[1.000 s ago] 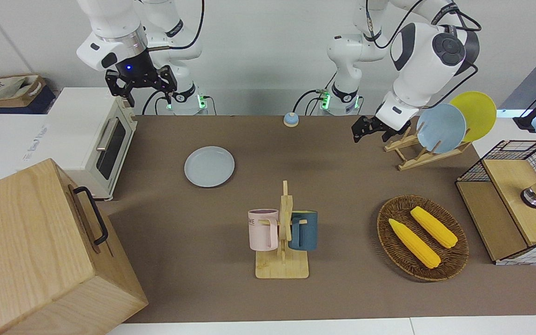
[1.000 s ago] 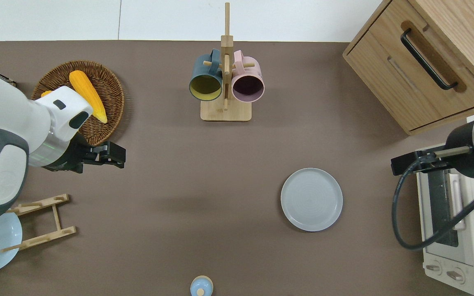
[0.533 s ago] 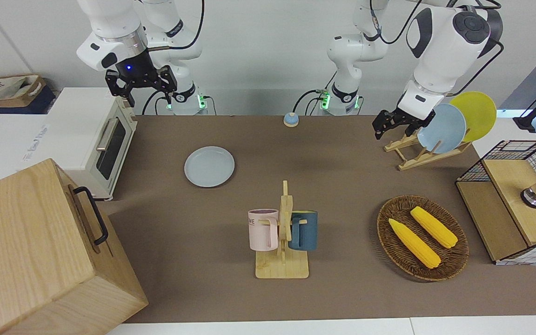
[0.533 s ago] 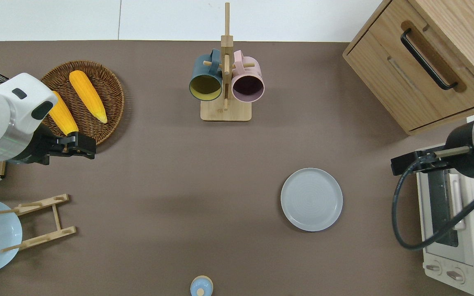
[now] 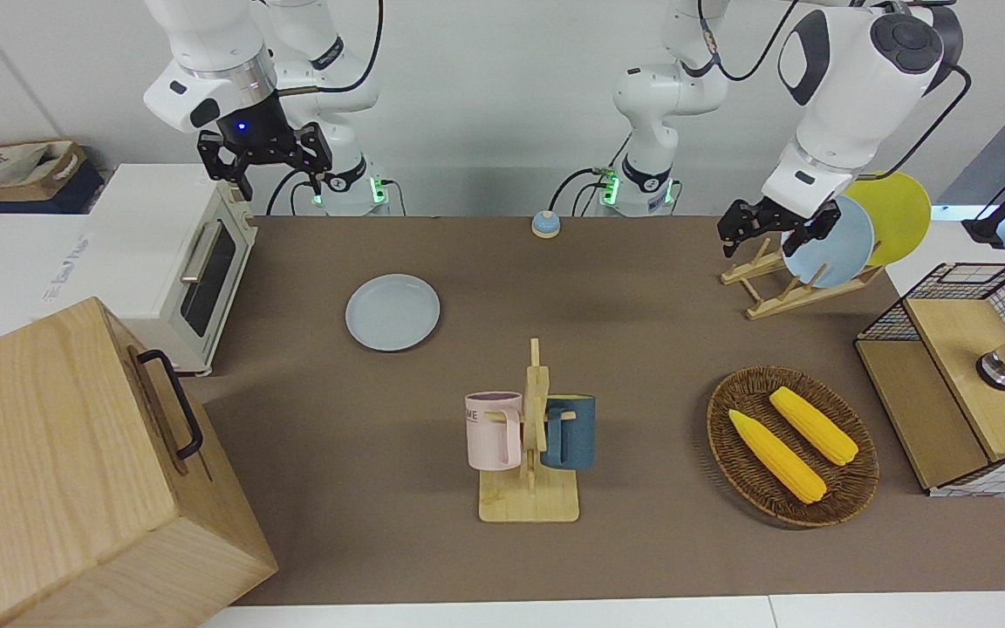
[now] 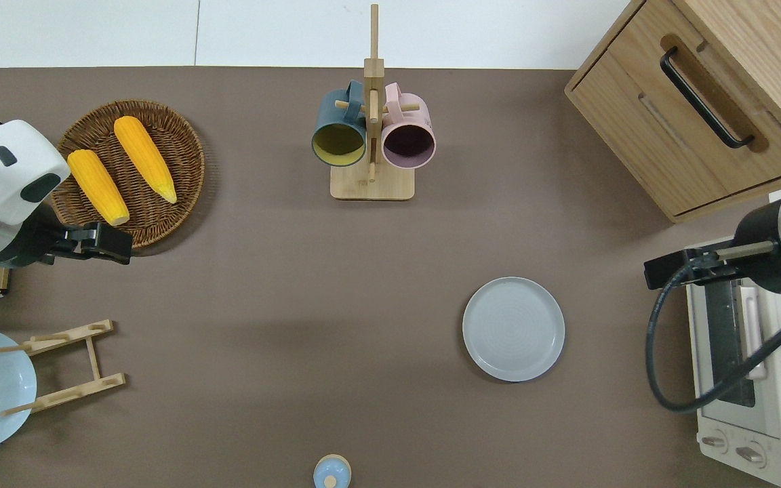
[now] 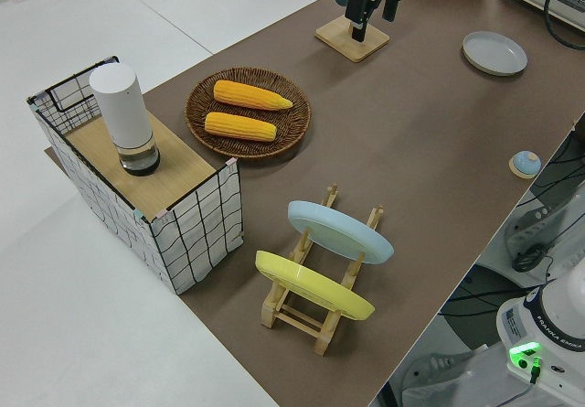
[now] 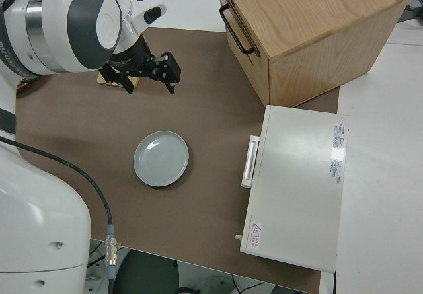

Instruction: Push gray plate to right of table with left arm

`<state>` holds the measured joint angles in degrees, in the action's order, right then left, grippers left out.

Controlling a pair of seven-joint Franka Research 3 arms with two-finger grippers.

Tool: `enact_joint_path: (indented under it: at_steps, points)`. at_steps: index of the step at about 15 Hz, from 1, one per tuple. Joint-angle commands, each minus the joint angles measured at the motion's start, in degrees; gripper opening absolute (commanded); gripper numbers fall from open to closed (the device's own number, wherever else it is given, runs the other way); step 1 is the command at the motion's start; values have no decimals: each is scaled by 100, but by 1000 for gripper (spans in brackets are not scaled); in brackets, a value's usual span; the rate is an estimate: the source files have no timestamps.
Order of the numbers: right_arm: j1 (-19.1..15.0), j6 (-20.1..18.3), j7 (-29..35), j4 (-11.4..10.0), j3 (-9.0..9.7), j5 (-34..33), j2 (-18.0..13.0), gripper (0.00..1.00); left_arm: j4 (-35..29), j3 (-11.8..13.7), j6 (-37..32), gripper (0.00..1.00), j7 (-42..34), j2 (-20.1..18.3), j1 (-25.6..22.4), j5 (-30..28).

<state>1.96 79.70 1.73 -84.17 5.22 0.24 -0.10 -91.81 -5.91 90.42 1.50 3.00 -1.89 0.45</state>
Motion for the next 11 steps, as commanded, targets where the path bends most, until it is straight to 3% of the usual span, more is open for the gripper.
enact_joint_path:
  at_steps: [1, 6, 11]
  points:
    - [-64, -69, -15, -3, 32, 46, -43, 983, 120, 29, -129, 993, -141, 16, -5, -62]
    - [-64, -69, -6, 5, 32, 46, -43, 983, 338, 266, -129, 993, -141, -10, 4, -238]
    - [-64, -69, -15, 6, 23, 46, -43, 983, 357, 266, -182, 993, -141, -10, 22, -238]
